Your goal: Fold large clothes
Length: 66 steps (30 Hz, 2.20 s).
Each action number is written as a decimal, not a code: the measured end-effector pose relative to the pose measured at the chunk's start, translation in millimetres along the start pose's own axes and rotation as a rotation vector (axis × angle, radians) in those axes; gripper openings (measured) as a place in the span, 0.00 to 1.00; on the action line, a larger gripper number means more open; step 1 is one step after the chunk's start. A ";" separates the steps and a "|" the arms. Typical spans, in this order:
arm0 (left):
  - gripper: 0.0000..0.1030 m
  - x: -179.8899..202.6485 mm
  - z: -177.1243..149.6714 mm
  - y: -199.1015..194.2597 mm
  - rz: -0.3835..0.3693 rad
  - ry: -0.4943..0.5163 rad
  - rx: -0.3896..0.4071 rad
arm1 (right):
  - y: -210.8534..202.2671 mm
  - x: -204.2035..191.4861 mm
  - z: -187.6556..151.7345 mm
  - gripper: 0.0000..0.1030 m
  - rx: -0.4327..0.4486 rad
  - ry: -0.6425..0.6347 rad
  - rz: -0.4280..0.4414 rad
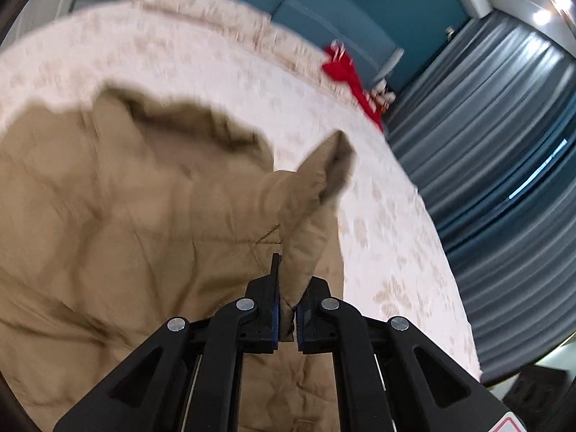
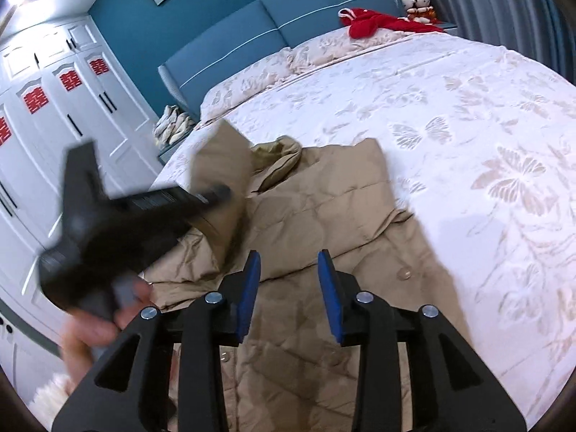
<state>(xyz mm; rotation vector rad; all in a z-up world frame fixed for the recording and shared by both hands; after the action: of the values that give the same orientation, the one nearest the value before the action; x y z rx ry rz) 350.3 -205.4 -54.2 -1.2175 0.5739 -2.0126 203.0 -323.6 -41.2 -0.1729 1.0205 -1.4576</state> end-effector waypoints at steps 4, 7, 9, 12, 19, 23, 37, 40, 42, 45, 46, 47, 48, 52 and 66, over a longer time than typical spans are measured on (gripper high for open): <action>0.11 -6.6 -25.3 27.2 0.015 -0.050 -0.040 | 4.1 10.4 -0.7 0.32 -0.007 -0.012 -0.030; 0.31 -15.1 -33.5 34.9 -0.032 -0.121 -0.051 | 7.7 18.4 0.1 0.33 -0.017 0.006 -0.034; 0.52 -15.5 -34.4 27.1 -0.068 -0.147 -0.042 | 8.2 21.5 -0.5 0.39 -0.020 0.025 -0.025; 0.74 -27.4 -38.1 5.3 -0.149 -0.233 -0.020 | 15.5 18.7 3.6 0.51 -0.019 0.047 0.002; 0.80 -90.7 -40.8 -72.0 -0.251 -0.359 0.048 | 57.4 8.1 4.2 0.56 -0.093 0.087 0.021; 0.80 -158.5 -29.6 -126.9 -0.137 -0.418 0.169 | 72.3 13.3 -8.0 0.56 -0.131 0.142 0.000; 0.80 -275.7 3.1 -122.2 -0.290 -0.853 0.242 | 56.2 -49.5 40.0 0.02 -0.077 -0.040 0.013; 0.80 -283.8 8.5 -119.8 -0.293 -0.893 0.260 | 35.5 -78.2 74.5 0.02 -0.019 -0.121 0.040; 0.80 -288.7 10.2 -118.5 -0.279 -0.920 0.262 | 23.8 -92.3 95.0 0.02 0.012 -0.166 0.045; 0.80 -289.4 15.2 -113.1 -0.224 -0.920 0.260 | 8.2 -99.4 121.6 0.02 0.048 -0.183 0.068; 0.78 -288.6 16.8 -112.0 -0.201 -0.912 0.261 | 2.8 -98.6 128.9 0.02 0.059 -0.183 0.072; 0.76 -288.1 17.1 -111.3 -0.180 -0.902 0.263 | -2.0 -96.8 134.0 0.02 0.075 -0.188 0.067; 0.73 -287.4 18.8 -111.1 -0.151 -0.889 0.266 | -8.0 -91.8 138.9 0.02 0.092 -0.189 0.058; 0.41 -280.1 21.3 -114.0 0.005 -0.777 0.257 | -4.8 -67.8 128.3 0.02 0.091 -0.174 0.006; 0.04 -269.0 0.2 -100.6 0.404 -0.447 0.264 | 127.2 46.6 13.2 0.01 -0.145 -0.067 -0.214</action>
<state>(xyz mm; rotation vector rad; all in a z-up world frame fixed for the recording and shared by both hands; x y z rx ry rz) 399.4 64.0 -140.9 -1.2215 0.2906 -1.3730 294.9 -347.1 -138.9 -0.4438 1.0785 -1.5589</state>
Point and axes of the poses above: each gripper's, at about its wrist camera, not at the fingertips, and y roughly the way its jaws point, x to its right, z to its top, the point moved 3 cm from there along y, roughly the way its jaws point, and after that the axes turned 6 degrees about -x, right-handed, at the moved point
